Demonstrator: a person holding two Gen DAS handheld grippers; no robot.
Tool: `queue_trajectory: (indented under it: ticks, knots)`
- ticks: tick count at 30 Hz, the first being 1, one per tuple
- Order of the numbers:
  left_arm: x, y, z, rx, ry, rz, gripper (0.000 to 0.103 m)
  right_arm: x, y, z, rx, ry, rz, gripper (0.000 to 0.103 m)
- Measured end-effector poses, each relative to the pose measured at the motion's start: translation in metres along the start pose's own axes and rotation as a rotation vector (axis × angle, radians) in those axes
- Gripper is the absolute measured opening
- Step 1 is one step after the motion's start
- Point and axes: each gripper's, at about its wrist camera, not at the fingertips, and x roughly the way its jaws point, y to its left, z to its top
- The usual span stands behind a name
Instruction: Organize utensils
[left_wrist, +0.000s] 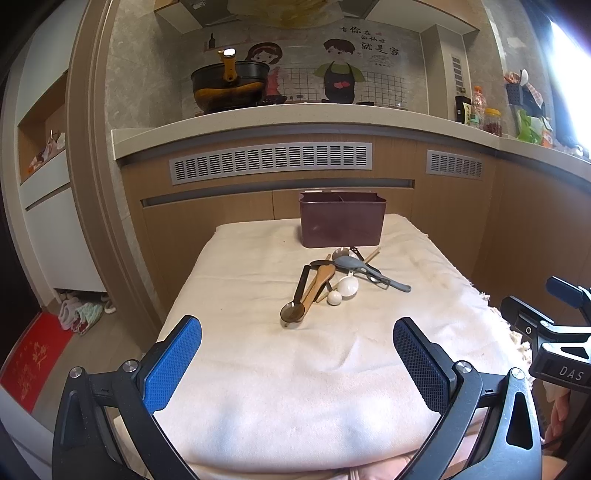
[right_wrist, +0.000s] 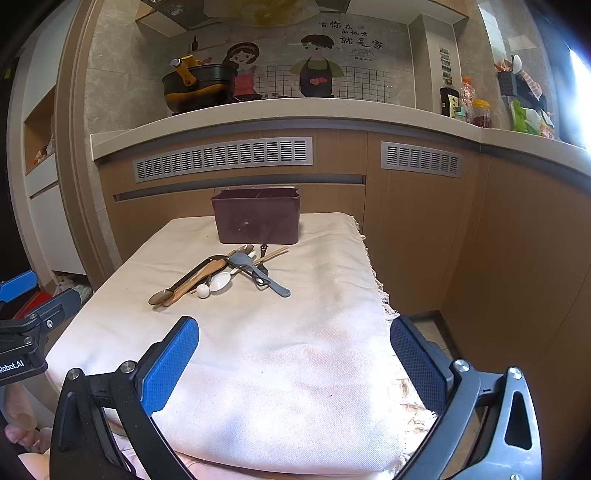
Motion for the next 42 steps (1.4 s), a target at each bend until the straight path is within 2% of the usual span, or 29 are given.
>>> queue_trajectory:
  ticks: [28, 37, 42]
  knots:
    - [0.006, 0.001, 0.002, -0.002, 0.008, -0.011, 0.103, 0.003, 0.000, 0.000, -0.004, 0.000, -0.001, 0.103]
    - [0.045, 0.008, 0.023, -0.023, 0.061, -0.063, 0.103, 0.028, -0.007, 0.014, -0.007, 0.027, -0.016, 0.103]
    - [0.081, 0.010, 0.044, -0.018, 0.069, -0.134, 0.103, 0.056, -0.002, 0.033, -0.079, 0.018, -0.063, 0.103]
